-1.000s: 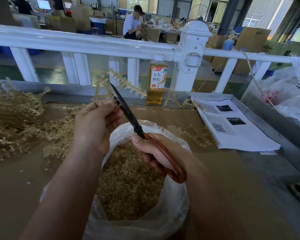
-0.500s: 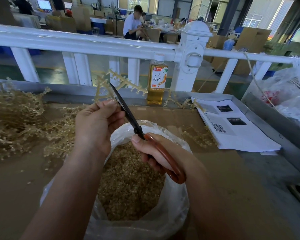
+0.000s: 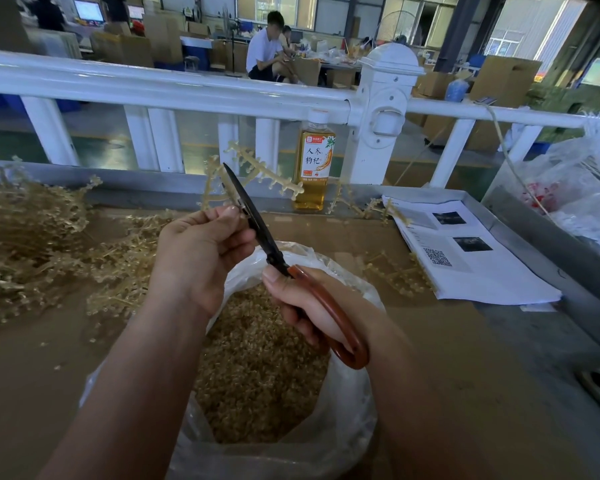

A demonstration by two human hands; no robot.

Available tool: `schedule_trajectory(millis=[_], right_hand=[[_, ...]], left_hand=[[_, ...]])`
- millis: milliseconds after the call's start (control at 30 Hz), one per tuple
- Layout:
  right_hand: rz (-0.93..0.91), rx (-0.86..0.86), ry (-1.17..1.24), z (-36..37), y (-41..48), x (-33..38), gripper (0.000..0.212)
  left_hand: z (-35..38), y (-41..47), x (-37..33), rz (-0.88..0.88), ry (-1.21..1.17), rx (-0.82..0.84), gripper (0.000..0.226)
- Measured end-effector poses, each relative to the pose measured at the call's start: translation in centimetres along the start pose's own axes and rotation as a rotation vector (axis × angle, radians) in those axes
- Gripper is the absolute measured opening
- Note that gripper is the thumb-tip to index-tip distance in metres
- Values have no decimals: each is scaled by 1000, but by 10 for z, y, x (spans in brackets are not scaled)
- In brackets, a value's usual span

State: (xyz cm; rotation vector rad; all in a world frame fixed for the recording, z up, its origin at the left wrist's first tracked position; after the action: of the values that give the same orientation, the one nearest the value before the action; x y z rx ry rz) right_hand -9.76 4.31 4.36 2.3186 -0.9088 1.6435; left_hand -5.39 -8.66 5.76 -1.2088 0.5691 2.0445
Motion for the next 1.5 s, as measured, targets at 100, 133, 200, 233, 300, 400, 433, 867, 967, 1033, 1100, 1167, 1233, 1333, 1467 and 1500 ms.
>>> schedule_trajectory(millis=[100,133,200,233,300,400,433,867,967,1033,1100,1167,1233,1333,1467,1500], right_hand=[[10,9,9,1,0,3,36],[18,11,12,1,0,3,36],[26,13,22,1,-2,4,36],[28,12,29,1,-4,4,37],[32,12,41,1,-6,7,37],[49,40,81,2,-9,16,33],[55,42,86,2,-9,19,33],[33,30,6,2,-3,4,32],[16,38,-7,3,-3,5,28],[28,56,65,2,-4,9,29],[13,67,42,1,-5,11,31],[-24,49,-37,0,-5,9,30],[-28,46,-60,-1,-5,5,30],[-36,52,-78,-1,-4,5,31],[-29,51,-91,-1,0,0,49],[-29,51,-93,-1,0,-1,49]], left_hand=[[0,1,0,-23,-25,19,22],[0,2,0,-29,-32,25,22],[0,2,0,-38,-44,36,22],[0,2,0,-39,-49,41,22],[0,2,0,-39,-55,50,23],[1,2,-1,-38,-60,55,24],[1,2,-1,-37,-61,54,24],[0,1,-2,-9,-29,7,21],[-2,2,-1,-18,-31,-28,21],[-2,2,-1,-11,-22,-33,20],[-2,2,-1,0,-2,-34,15],[-3,2,-1,7,10,-39,14],[-4,3,-2,16,13,-45,17],[-5,3,-3,54,29,-83,19],[-8,3,-4,120,116,-153,22],[-9,3,-5,125,131,-159,22]])
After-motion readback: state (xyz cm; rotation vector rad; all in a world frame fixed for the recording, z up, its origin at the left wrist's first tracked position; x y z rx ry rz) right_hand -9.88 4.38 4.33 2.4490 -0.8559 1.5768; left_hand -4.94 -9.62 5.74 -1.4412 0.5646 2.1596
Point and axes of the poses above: each hand's wrist, its own y-axis towards the middle knuckle, its own z-axis out of the palm, x = y × z, the point moved 3 cm from there along y, towards the middle knuckle
